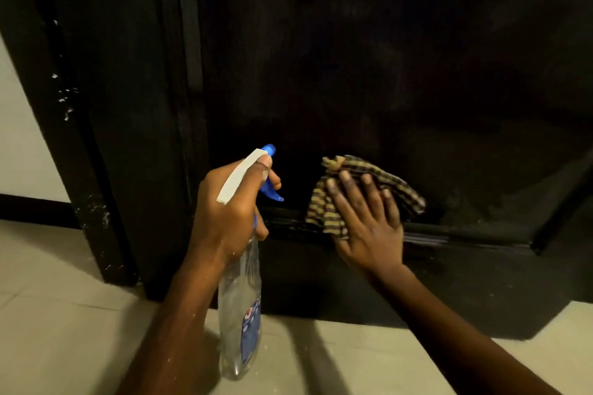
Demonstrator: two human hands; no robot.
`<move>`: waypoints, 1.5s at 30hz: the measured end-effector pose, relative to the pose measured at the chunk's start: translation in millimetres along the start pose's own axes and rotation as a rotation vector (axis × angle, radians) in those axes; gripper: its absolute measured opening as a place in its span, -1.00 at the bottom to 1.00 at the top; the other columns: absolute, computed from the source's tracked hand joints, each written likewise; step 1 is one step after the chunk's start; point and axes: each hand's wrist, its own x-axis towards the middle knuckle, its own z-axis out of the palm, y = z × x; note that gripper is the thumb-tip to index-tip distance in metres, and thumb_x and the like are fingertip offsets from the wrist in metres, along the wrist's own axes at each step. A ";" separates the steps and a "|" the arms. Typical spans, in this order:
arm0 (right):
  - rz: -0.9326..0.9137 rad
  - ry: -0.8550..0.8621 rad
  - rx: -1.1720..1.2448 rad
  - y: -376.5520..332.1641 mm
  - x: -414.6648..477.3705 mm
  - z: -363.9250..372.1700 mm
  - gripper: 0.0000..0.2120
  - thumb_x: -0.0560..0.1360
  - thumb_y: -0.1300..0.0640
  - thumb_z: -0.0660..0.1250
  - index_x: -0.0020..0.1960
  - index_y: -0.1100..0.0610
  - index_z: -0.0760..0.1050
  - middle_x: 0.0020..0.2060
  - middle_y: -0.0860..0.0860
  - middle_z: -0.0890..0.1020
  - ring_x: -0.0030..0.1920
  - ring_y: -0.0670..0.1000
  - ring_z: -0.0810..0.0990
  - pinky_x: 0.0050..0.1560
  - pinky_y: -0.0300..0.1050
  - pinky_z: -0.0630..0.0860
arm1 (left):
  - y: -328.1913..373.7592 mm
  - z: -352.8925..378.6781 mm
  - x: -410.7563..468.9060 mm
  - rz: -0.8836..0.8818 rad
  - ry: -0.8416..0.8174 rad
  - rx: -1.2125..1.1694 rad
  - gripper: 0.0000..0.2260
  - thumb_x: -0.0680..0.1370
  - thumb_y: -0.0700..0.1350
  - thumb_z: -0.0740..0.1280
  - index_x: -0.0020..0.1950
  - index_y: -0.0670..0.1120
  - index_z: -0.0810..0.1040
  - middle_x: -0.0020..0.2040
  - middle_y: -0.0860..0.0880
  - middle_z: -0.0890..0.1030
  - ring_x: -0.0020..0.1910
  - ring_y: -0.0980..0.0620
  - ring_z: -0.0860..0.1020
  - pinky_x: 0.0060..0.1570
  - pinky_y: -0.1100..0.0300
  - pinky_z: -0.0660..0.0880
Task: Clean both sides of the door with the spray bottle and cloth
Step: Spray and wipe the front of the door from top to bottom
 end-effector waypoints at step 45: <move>0.792 0.350 0.508 173.2 -60.8 -32.3 -0.41 0.55 0.12 0.11 0.58 0.11 0.16 0.58 0.02 0.17 0.62 0.00 0.05 0.60 0.12 0.03 | 52.2 202.1 -22.3 0.049 -0.254 -0.021 -0.61 0.58 0.10 0.18 -0.21 -0.16 0.59 -0.27 -0.15 0.66 -0.64 -0.17 0.48 -0.55 0.17 0.41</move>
